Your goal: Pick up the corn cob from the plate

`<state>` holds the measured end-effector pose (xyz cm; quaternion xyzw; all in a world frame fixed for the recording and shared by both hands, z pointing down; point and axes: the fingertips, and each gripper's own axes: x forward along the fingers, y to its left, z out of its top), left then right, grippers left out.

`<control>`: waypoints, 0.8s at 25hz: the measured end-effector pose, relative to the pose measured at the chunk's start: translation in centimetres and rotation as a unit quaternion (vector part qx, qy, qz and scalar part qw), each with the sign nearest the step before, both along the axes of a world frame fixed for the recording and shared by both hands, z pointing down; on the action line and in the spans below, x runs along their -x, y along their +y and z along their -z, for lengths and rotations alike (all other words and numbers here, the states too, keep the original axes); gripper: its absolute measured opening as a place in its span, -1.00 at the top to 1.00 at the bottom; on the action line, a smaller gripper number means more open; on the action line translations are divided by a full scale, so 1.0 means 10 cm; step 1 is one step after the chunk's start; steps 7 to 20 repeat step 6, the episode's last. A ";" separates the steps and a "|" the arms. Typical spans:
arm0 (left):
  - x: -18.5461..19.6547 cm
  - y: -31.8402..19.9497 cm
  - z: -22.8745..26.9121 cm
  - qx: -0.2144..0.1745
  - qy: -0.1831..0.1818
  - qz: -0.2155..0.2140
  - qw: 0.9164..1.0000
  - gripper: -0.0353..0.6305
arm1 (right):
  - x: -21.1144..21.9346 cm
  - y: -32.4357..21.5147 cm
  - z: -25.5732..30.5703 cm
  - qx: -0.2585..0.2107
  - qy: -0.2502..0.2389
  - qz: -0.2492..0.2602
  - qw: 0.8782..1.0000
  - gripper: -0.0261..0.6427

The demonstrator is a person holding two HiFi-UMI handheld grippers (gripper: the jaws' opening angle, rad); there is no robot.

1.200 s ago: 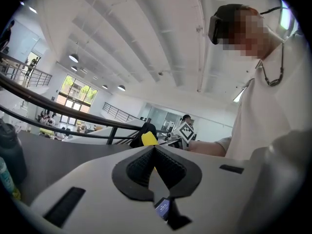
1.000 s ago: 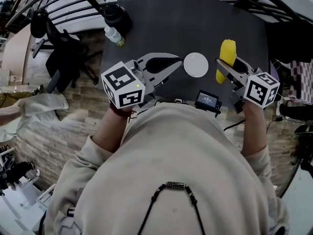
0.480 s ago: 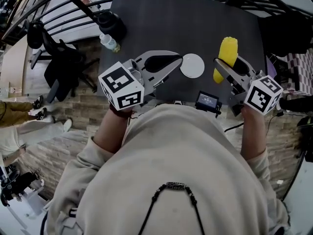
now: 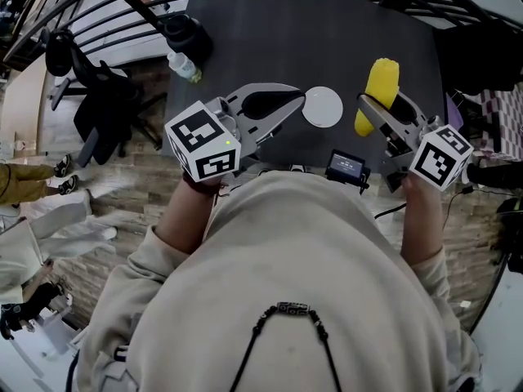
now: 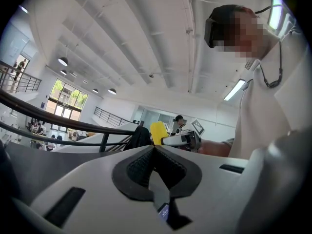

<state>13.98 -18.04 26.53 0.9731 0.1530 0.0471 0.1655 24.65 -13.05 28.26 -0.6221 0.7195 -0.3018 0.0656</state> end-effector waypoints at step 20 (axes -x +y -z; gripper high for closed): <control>-0.07 0.02 0.03 0.000 0.002 0.001 1.000 0.89 | -0.10 0.00 0.05 -0.003 0.002 0.004 1.000 0.13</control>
